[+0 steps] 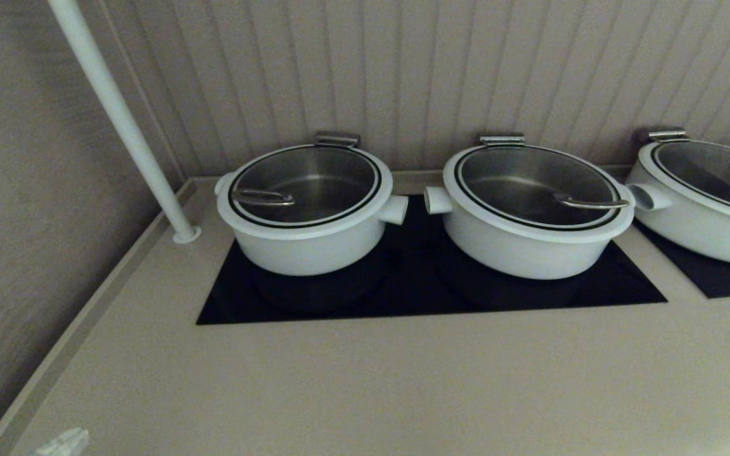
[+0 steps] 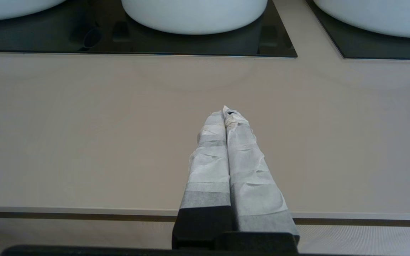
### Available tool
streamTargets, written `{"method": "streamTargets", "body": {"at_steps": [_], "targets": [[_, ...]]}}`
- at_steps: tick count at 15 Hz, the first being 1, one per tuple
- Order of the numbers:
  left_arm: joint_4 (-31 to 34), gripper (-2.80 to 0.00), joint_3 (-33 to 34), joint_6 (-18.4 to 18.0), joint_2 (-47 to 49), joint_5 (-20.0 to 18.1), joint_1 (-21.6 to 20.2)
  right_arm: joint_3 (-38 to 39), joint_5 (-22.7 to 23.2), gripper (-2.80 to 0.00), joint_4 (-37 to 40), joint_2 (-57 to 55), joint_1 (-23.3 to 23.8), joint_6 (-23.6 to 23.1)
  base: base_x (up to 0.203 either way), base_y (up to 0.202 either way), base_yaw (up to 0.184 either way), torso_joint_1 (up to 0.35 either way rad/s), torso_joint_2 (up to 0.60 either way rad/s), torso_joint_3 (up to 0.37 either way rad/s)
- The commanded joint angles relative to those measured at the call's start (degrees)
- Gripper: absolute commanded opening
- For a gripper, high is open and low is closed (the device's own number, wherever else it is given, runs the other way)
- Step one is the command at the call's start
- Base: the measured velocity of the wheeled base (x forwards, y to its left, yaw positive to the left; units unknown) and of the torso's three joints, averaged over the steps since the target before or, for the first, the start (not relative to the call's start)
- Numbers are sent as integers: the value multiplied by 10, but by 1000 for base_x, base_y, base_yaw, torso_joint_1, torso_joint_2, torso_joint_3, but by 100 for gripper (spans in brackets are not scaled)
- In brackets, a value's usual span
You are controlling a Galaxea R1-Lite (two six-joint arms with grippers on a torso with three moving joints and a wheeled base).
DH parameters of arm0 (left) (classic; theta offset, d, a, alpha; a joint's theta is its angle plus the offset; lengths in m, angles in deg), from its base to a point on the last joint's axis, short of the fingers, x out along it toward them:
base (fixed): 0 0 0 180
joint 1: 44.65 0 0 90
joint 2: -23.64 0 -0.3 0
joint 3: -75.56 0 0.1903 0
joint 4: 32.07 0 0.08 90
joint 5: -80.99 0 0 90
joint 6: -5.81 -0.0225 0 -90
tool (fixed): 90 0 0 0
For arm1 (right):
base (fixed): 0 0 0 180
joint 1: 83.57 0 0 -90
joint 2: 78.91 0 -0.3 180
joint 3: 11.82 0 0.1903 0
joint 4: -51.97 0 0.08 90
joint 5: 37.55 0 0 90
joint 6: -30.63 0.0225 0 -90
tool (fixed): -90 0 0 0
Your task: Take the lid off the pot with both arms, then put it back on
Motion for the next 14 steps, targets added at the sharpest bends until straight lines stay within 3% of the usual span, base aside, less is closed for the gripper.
{"method": "streamTargets", "body": {"at_steps": [1,6,11,14], "targets": [[57,-280,0,1,-81,-2,-19,0,0,-280,0,-1,0,0,0,0,0,0,0,0],[188,-280,-23,6,-170,-6,-42,0,0,-280,-1,-1,0,0,0,0,0,0,0,0],[208,-280,-29,5,-283,-5,-53,0,0,-280,0,-1,0,0,0,0,0,0,0,0],[206,-280,-18,21,-289,46,-54,0,0,-280,0,-1,0,0,0,0,0,0,0,0]]}}
